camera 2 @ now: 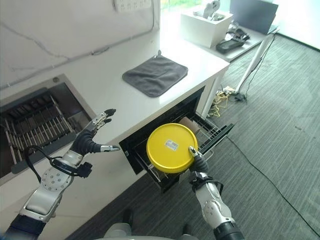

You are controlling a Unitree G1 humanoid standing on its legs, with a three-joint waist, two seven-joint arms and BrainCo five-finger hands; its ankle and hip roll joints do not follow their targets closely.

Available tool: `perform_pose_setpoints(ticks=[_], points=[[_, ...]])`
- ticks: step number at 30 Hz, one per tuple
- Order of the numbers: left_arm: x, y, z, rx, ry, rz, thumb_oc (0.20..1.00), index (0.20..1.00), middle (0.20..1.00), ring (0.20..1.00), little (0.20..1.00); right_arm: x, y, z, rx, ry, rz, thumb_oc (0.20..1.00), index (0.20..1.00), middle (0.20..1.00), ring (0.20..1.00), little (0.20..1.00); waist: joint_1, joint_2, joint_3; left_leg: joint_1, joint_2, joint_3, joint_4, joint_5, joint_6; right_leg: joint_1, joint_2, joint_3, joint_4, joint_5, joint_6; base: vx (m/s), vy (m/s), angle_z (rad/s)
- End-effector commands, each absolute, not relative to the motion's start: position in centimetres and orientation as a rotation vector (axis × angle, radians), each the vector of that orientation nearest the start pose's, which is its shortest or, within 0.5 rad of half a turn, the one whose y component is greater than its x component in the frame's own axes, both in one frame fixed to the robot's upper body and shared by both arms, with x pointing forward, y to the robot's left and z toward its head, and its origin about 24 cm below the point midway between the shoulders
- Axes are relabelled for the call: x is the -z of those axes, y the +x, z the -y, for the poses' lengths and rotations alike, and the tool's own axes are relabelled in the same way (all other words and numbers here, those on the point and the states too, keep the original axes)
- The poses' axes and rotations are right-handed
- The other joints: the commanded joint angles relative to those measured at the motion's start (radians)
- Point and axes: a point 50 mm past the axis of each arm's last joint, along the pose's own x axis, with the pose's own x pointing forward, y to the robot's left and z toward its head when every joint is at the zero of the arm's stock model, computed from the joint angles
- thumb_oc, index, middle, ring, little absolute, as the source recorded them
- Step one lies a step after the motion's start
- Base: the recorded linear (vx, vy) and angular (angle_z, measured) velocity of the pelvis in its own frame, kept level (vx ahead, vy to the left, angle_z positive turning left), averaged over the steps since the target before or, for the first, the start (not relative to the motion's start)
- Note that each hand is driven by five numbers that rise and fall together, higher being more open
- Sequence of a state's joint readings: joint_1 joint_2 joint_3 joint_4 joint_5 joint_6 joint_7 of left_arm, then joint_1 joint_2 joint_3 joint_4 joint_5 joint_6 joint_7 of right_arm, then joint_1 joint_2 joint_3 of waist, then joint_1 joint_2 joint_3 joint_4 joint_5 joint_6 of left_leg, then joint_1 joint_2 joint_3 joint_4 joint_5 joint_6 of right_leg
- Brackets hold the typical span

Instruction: Place the dishes in the dishwasher.

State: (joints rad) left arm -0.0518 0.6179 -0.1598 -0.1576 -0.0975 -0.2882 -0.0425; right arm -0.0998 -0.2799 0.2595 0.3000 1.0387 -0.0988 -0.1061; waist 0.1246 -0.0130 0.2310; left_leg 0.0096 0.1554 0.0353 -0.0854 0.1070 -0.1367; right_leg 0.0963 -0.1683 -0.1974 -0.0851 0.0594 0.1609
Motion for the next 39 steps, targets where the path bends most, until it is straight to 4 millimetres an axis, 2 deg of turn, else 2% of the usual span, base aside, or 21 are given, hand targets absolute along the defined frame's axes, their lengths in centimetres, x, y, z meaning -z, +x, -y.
perform_pose_setpoints(ticks=[1,7,14,18,21,23,24,25,26,28,32,35,39], points=[[-15.8,25.5,-18.1,0.348,0.535,0.607,1.000,1.000,1.000,1.000,1.000,-5.2,29.2,16.6,0.021,0.735,0.020,0.200,0.200,0.200,0.200,0.200,0.020,0.003,0.003,-0.051,-0.074,-0.033,0.094,-0.066,0.101,-0.071,-0.057,-0.062,0.181,-0.041,-0.004,-0.14,-0.026,0.18],[-17.7,26.6,-16.8,0.379,0.555,0.690,1.000,1.000,1.000,1.000,1.000,-6.9,31.9,17.5,0.064,0.688,0.077,0.200,0.200,0.200,0.200,0.200,0.051,0.009,0.086,-0.141,-0.088,-0.064,0.150,-0.064,0.099,-0.092,-0.065,-0.080,0.192,-0.045,-0.014,-0.12,-0.036,0.15],[-19.4,27.6,-15.4,0.394,0.564,0.768,1.000,1.000,1.000,1.000,1.000,-11.0,34.8,18.4,0.120,0.656,0.169,0.200,0.200,0.200,0.200,0.200,0.063,0.025,0.157,-0.205,-0.095,-0.087,0.155,-0.041,0.095,-0.145,-0.054,-0.095,0.216,-0.058,-0.038,-0.10,-0.004,0.05],[-19.9,28.0,-15.1,0.398,0.570,0.789,1.000,1.000,1.000,1.000,1.000,-12.0,35.7,18.8,0.168,0.635,0.181,0.200,0.200,0.200,0.200,0.200,0.068,0.034,0.180,-0.222,-0.096,-0.092,0.158,-0.034,0.096,-0.175,-0.051,-0.101,0.249,-0.068,-0.050,-0.06,-0.005,0.05],[-20.3,28.0,-15.1,0.398,0.571,0.802,1.000,1.000,1.000,1.000,1.000,-12.0,36.0,19.8,0.241,0.589,0.164,0.200,0.200,0.200,0.200,0.200,0.070,0.046,0.199,-0.228,-0.095,-0.093,0.161,-0.029,0.097,-0.194,-0.050,-0.107,0.277,-0.076,-0.060,-0.04,0.012,0.13],[-20.4,28.1,-15.0,0.402,0.563,0.809,1.000,1.000,1.000,1.000,1.000,-12.2,36.5,21.3,0.351,0.361,0.153,0.200,0.200,0.200,0.200,0.200,0.073,0.056,0.210,-0.227,-0.098,-0.095,0.163,-0.029,0.098,-0.204,-0.051,-0.110,0.298,-0.083,-0.065,-0.04,0.038,0.09],[-20.6,28.2,-15.0,0.408,0.564,0.812,1.000,1.000,1.000,1.000,1.000,-12.9,36.9,22.0,0.376,0.176,0.143,0.200,0.200,0.200,0.200,0.200,0.076,0.056,0.217,-0.223,-0.099,-0.093,0.166,-0.035,0.098,-0.210,-0.051,-0.111,0.313,-0.091,-0.066,-0.04,0.023,0.07],[-20.7,28.2,-15.0,0.409,0.565,0.815,1.000,1.000,1.000,1.000,1.000,-13.2,37.0,22.1,0.378,0.112,0.142,0.200,0.200,0.200,0.200,0.200,0.076,0.055,0.220,-0.224,-0.100,-0.093,0.167,-0.035,0.098,-0.214,-0.051,-0.111,0.317,-0.091,-0.066,-0.04,0.002,0.03],[-20.7,28.2,-15.0,0.414,0.569,0.821,1.000,1.000,1.000,1.000,1.000,-14.0,37.4,22.4,0.375,-0.061,0.149,0.200,0.200,0.200,0.200,0.200,0.081,0.054,0.225,-0.225,-0.101,-0.093,0.168,-0.034,0.099,-0.218,-0.050,-0.113,0.324,-0.092,-0.068,-0.04,-0.007,0.01],[-20.9,28.2,-15.2,0.419,0.579,0.826,1.000,1.000,1.000,1.000,1.000,-15.0,37.8,22.5,0.360,-0.262,0.174,0.200,0.200,0.200,0.200,0.200,0.086,0.049,0.229,-0.227,-0.101,-0.091,0.170,-0.033,0.099,-0.224,-0.048,-0.117,0.333,-0.093,-0.068,-0.04,-0.021,0.01],[-21.0,28.2,-15.4,0.431,0.598,0.827,1.000,1.000,1.000,1.000,1.000,-17.3,38.1,23.0,0.371,-0.615,0.245,0.200,0.200,0.200,0.200,0.200,0.093,0.041,0.232,-0.229,-0.102,-0.090,0.172,-0.033,0.099,-0.228,-0.047,-0.122,0.339,-0.091,-0.064,-0.01,-0.006,0.00],[-21.4,28.2,-15.6,0.438,0.612,0.833,1.000,1.000,1.000,1.000,1.000,-19.5,38.4,22.6,0.342,-0.896,0.322,0.200,0.200,0.200,0.200,0.200,0.099,0.037,0.238,-0.237,-0.105,-0.095,0.171,-0.031,0.102,-0.235,-0.045,-0.123,0.339,-0.088,-0.060,-0.04,-0.021,0.04],[-21.8,28.2,-15.9,0.447,0.633,0.837,1.000,1.000,1.000,1.000,1.000,-21.5,38.9,21.4,0.242,-1.141,0.369,0.200,0.200,0.200,0.200,0.200,0.112,0.024,0.242,-0.251,-0.112,-0.109,0.175,-0.028,0.104,-0.242,-0.040,-0.121,0.341,-0.087,-0.055,-0.03,-0.041,0.12]])
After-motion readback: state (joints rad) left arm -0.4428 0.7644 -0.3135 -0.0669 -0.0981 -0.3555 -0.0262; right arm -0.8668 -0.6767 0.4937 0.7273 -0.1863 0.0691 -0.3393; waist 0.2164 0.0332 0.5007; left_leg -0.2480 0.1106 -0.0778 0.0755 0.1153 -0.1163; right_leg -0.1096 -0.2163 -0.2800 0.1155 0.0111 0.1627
